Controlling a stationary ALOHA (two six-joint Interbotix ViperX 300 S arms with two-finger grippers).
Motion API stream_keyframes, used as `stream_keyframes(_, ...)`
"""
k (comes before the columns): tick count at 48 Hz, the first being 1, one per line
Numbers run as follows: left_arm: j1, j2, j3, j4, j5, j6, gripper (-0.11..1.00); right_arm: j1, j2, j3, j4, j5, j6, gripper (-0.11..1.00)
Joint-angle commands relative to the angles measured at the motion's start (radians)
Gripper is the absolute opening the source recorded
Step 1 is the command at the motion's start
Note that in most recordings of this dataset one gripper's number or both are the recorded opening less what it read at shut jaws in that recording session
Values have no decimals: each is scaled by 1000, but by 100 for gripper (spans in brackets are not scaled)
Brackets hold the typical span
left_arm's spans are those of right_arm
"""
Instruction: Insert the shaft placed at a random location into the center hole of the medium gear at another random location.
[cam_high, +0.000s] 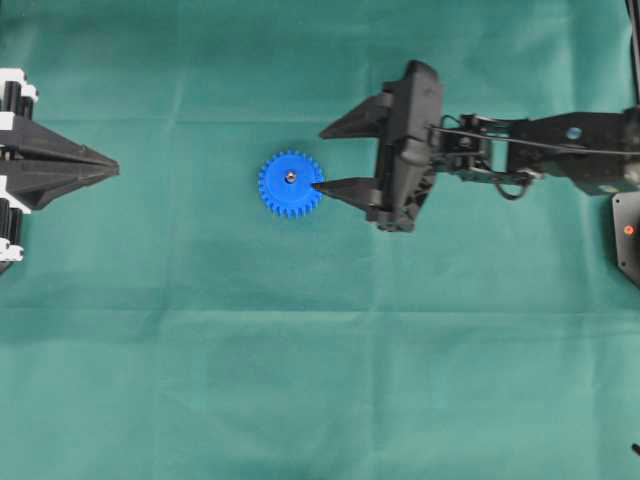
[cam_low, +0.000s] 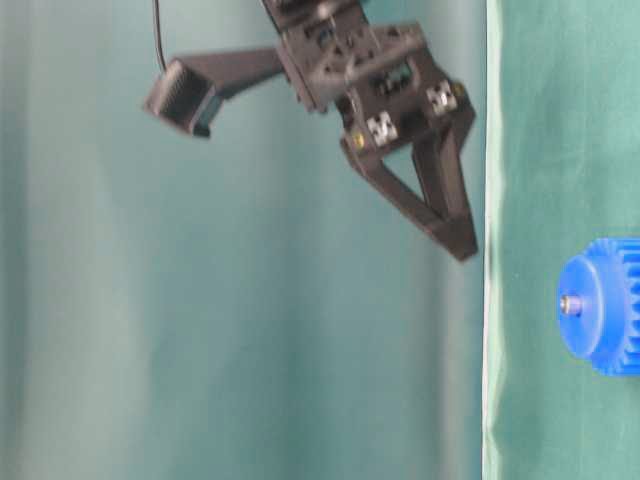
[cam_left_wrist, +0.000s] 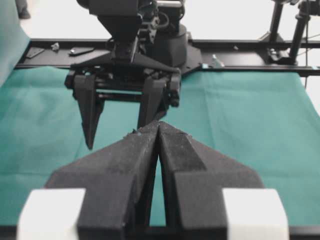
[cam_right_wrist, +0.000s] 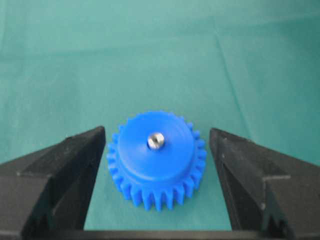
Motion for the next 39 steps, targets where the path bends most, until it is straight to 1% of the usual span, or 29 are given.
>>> stream_keyframes(1,3,6,-20,2,-5,-2,0,0,-63,21,3,-15,11,86)
stream_keyframes(9,3,8,-20,2,-5,-2,0,-5,-129,87,3,-11,12,86)
stream_keyframes(18,3,6,-20,2,-5,-2,0,-5,-179,133,3,-11,12,86)
stream_keyframes(24,3,6,-20,2,-5,-2,0,-5,-192,147,3,-9,12,86)
stream_keyframes(39,3,6,-20,2,-5,-2,0,-6,-192,146,3,-3,12,86)
